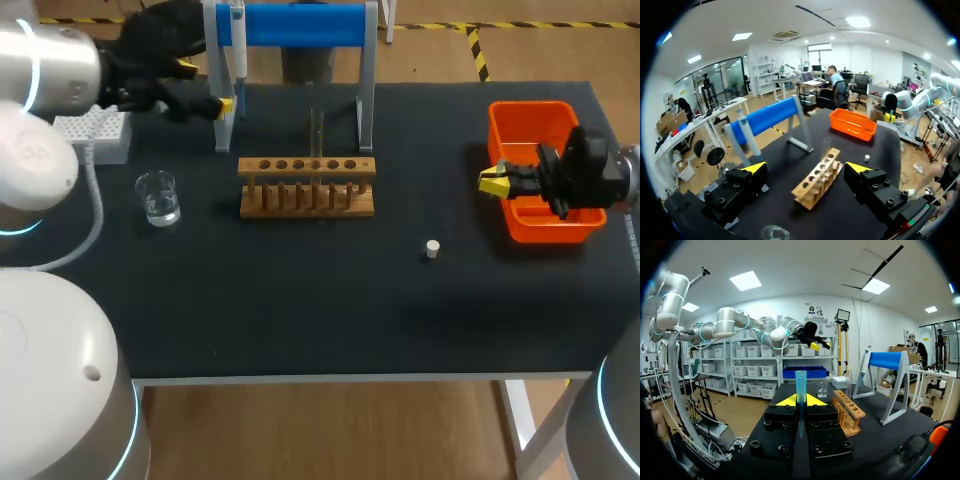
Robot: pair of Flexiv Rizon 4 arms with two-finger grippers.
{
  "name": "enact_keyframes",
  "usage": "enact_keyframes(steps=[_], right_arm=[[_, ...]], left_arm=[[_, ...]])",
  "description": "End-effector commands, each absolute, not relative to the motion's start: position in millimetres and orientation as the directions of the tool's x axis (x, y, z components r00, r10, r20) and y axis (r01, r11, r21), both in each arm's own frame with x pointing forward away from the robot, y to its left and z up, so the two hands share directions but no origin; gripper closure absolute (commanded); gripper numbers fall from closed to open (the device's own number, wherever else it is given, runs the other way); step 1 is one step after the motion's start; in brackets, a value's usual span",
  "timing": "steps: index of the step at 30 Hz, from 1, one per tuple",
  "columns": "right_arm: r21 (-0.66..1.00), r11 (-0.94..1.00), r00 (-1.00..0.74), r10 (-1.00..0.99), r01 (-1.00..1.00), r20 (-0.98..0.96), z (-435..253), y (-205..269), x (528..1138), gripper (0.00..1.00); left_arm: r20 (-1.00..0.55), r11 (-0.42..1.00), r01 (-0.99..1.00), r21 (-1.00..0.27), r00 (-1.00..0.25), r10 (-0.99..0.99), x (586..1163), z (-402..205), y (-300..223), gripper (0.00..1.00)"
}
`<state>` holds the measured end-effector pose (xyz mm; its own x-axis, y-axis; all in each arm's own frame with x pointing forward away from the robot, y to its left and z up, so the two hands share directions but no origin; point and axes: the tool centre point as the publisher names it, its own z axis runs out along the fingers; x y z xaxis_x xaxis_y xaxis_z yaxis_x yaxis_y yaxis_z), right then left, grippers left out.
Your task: Invert the test tube, pick up the pipette, mount the tip to pipette, aspirate from beaker and dispense into the tube, eject the tip, return the pipette, and cap with the stopper.
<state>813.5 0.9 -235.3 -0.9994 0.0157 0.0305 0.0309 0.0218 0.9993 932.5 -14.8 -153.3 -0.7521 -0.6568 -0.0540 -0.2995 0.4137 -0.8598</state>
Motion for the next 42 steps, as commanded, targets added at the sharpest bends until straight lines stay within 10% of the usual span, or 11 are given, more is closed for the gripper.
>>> enact_keyframes(steps=[1,42], right_arm=[[0.999,0.025,-0.999,0.019,0.030,0.030,-235,1,812,1.00],[0.999,0.025,-0.999,0.019,0.030,0.030,-235,1,812,1.00]], left_arm=[[-0.081,0.390,-0.315,-0.865,-0.680,-0.729,933,-155,-4,0.00],[-0.078,0.155,-0.307,-0.939,-0.248,-0.966,1024,-161,0,0.00]])
